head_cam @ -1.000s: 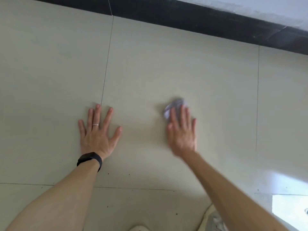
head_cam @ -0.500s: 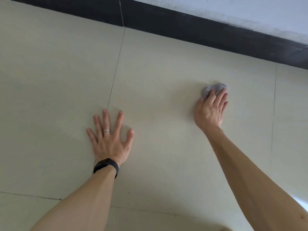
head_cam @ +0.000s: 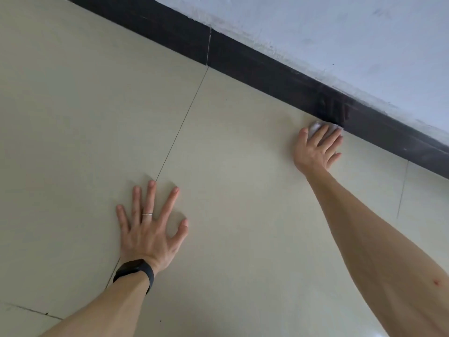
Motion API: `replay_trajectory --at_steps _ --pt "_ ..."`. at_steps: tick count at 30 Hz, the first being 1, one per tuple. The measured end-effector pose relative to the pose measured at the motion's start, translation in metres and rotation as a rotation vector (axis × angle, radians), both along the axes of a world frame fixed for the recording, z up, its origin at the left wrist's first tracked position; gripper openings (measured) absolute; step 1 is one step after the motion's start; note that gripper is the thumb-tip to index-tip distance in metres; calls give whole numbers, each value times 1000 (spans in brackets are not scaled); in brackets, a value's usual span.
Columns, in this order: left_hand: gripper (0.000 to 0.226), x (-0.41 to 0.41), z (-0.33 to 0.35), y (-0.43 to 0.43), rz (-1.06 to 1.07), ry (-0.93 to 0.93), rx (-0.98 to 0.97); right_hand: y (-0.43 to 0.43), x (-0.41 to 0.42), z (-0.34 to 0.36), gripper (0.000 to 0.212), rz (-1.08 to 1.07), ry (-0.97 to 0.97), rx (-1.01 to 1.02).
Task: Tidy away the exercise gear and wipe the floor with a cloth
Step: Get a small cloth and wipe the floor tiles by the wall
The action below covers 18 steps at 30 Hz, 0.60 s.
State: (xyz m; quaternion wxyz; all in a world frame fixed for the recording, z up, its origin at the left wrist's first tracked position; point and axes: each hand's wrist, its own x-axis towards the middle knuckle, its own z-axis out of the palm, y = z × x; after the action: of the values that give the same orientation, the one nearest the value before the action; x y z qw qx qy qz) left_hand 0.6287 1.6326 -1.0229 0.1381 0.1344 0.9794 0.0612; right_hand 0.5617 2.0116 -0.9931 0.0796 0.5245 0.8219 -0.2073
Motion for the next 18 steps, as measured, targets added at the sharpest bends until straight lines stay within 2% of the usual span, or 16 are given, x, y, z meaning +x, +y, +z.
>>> replay_trajectory --at_steps 2,5,7,9,12,14,15,18 --pt "75 -1 0 -1 3 3 -4 -21 -19 5 68 80 -13 -46" --pt "76 0 0 -1 -5 13 -10 -68 1 3 65 701 -26 16" --pt "76 -1 0 -1 -3 21 -13 -72 14 -3 66 993 -34 84" --pt "76 -1 0 -1 -8 28 -22 -52 0 -8 64 939 -27 126" --pt "76 -1 0 -1 -12 39 -24 -38 -29 -8 63 578 -42 118" --pt "76 -1 0 0 -11 43 -22 -68 -34 -9 67 507 -23 100" --pt "76 -1 0 -1 -7 40 -17 -87 -29 -9 68 584 -7 112" --pt "77 -1 1 0 -1 36 -20 -106 -14 -10 65 1016 -16 134"
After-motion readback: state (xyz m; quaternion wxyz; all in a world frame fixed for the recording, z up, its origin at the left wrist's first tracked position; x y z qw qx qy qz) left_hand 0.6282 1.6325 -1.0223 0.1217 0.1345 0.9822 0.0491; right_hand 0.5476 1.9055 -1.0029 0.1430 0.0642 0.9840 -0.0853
